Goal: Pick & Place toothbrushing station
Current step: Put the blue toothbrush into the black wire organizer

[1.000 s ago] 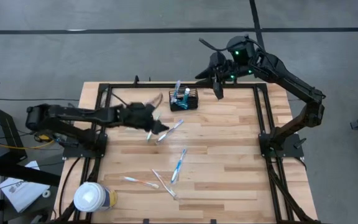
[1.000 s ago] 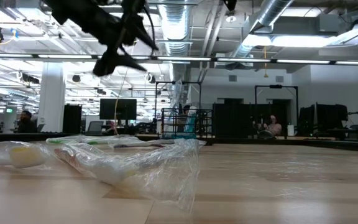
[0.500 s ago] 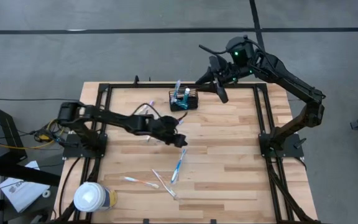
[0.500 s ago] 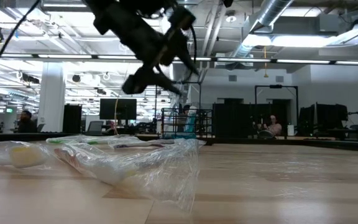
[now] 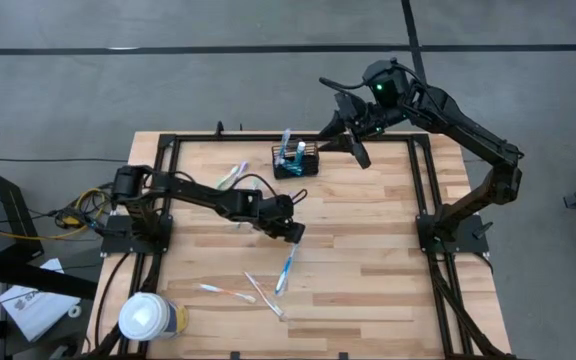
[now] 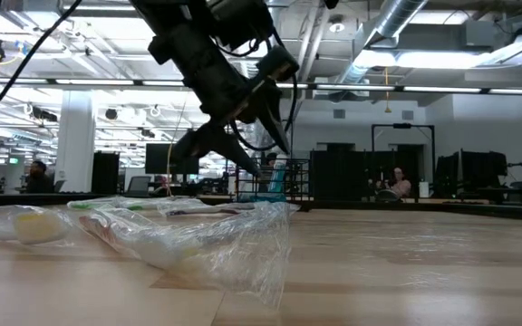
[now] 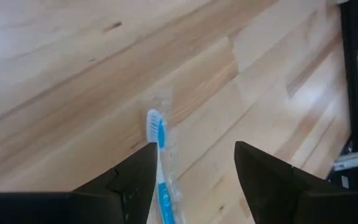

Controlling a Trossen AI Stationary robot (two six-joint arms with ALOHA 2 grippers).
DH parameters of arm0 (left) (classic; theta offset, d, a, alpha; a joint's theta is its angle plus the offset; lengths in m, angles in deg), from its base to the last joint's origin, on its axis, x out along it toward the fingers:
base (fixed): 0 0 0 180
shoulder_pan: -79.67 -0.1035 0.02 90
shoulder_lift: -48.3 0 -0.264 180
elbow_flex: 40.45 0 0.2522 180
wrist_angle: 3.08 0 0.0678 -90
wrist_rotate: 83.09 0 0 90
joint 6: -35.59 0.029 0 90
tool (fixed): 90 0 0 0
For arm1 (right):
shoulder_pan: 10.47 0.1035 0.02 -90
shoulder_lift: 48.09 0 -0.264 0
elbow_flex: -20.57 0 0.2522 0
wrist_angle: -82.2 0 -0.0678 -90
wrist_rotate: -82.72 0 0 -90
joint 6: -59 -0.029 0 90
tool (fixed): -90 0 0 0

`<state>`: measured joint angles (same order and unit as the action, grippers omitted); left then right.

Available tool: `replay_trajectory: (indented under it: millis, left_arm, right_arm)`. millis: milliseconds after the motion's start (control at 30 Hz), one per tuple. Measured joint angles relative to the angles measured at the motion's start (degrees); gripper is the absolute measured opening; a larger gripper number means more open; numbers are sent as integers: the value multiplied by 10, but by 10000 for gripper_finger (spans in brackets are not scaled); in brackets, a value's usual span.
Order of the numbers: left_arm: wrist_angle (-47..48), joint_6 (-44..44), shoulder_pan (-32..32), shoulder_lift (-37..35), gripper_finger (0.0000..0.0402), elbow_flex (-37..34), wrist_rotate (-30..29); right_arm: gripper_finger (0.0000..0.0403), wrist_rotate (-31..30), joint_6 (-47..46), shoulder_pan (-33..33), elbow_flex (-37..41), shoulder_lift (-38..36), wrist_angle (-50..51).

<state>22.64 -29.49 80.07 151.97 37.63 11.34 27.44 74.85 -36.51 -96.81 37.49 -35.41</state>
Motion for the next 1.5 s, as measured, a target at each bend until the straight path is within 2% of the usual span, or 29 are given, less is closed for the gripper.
replay_trajectory:
  millis: [933,1300,1400,1500]
  left_arm:
    - [-20,-14,0,52,208,1,-15]
    - [-60,-17,3,125,207,41,30]
    - [-59,-20,3,130,192,41,30]
    - [-57,-17,0,131,151,40,30]
  right_arm:
    - [133,0,7,0,0,0,-7]
    - [133,0,2,0,0,0,-7]
    - [133,0,-1,0,0,0,-8]
    - [133,0,0,0,0,0,-8]
